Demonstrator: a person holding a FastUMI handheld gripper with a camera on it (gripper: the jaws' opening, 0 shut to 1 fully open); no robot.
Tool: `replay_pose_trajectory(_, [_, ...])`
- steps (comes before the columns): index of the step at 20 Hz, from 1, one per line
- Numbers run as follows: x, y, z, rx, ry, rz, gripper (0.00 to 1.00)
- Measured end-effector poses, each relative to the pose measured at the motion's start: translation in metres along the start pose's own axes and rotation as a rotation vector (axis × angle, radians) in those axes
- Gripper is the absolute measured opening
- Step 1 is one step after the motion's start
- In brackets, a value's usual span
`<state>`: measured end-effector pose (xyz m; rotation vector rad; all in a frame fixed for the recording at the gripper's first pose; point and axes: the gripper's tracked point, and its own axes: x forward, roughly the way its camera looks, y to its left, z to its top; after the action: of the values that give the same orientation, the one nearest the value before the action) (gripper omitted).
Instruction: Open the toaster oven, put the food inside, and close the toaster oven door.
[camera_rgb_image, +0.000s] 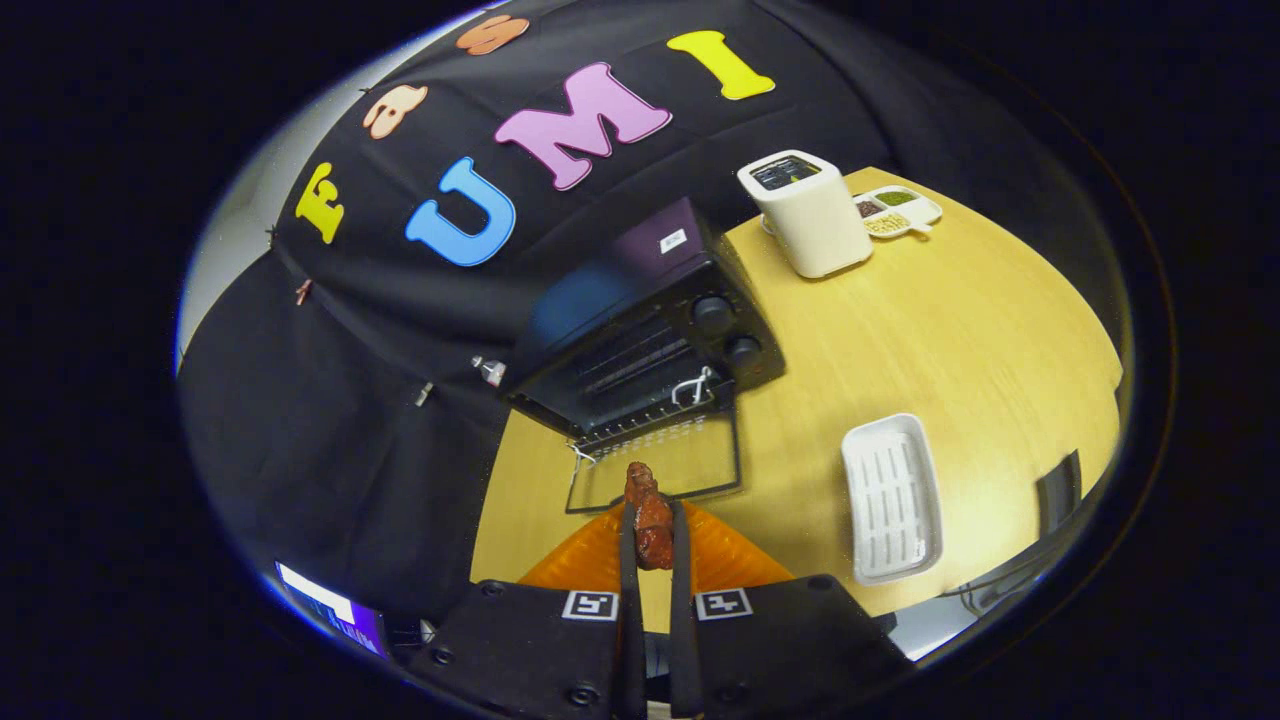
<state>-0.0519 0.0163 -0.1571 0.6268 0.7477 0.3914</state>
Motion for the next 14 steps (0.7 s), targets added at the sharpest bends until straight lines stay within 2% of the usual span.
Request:
replay_pose_trajectory(8, [0.072, 0.054, 0.008, 0.146, -0.050, 0.097, 0.13])
replay_pose_trajectory(14, [0.131, 0.054, 0.022, 0.195, -0.132, 0.131, 0.13])
